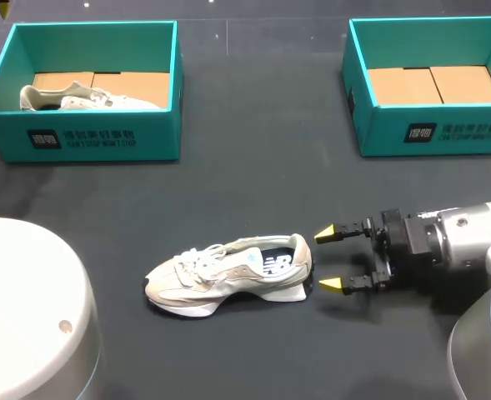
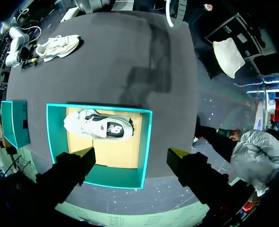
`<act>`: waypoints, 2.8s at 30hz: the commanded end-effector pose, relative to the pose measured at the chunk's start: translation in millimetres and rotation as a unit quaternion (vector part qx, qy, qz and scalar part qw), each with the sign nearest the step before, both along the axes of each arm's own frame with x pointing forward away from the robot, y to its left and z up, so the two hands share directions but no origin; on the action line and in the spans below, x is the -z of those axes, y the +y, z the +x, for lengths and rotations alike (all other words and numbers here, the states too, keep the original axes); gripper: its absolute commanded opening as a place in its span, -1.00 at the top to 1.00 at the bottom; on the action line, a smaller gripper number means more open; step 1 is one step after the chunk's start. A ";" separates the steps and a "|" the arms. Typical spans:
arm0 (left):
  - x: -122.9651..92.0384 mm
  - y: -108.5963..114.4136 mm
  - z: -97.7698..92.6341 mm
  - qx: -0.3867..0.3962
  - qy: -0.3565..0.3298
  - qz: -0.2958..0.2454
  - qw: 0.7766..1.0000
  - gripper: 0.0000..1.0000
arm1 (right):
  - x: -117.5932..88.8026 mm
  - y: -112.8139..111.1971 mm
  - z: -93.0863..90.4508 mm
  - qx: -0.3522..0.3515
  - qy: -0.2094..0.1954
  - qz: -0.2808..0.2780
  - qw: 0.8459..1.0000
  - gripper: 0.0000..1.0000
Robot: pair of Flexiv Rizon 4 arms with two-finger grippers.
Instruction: Take the shoe out of the shoebox, open the shoe tongue, remove and reinsert the insole, then place the shoe into the shoebox
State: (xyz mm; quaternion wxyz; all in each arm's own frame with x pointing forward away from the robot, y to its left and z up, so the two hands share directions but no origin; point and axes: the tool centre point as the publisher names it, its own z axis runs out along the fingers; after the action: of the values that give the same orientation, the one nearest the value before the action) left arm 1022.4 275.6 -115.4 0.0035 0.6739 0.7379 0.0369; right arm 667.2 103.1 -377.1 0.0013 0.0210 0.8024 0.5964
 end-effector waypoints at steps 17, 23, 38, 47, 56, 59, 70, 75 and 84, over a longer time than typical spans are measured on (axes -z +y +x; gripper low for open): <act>-0.4 0.0 -0.9 0.000 -0.001 0.001 1.000 -1.00 | 9.5 29.2 4.0 -0.008 0.008 -0.020 1.000 -1.00; -0.4 0.0 -0.9 0.000 -0.001 0.001 1.000 -1.00 | 12.3 36.5 3.5 -0.018 0.008 -0.026 0.999 -1.00; -0.4 0.0 -0.9 0.000 -0.001 0.001 1.000 -1.00 | 25.0 49.6 5.0 -0.029 0.012 -0.033 0.999 -1.00; -0.4 0.0 -0.9 0.000 -0.001 0.001 1.000 -1.00 | 29.8 56.2 6.0 -0.032 0.015 -0.035 0.999 -1.00; -0.4 0.0 -0.9 0.000 -0.001 0.001 1.000 -1.00 | 32.8 60.7 5.9 -0.034 0.019 -0.040 0.998 -1.00; -0.4 0.0 -0.9 0.000 -0.001 0.001 1.000 -1.00 | 33.9 61.3 5.6 -0.034 0.020 -0.040 0.998 -1.00; -0.4 0.0 -0.9 0.000 -0.001 0.001 1.000 -1.00 | 37.1 67.5 4.7 -0.036 0.021 -0.038 0.998 -1.00; -0.4 0.0 -0.9 0.000 -0.001 0.001 1.000 -1.00 | 38.2 69.1 3.7 -0.039 0.019 -0.038 0.998 -1.00; -0.4 0.0 -0.9 0.000 -0.001 0.001 1.000 -1.00 | 41.7 70.4 1.3 -0.040 0.021 -0.038 0.998 0.44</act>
State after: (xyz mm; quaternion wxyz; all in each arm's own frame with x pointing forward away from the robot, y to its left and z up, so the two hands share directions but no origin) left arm 1022.4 275.6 -115.4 0.0035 0.6739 0.7379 0.0369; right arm 670.4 169.9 -415.9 -0.0388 0.0011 0.8230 0.5667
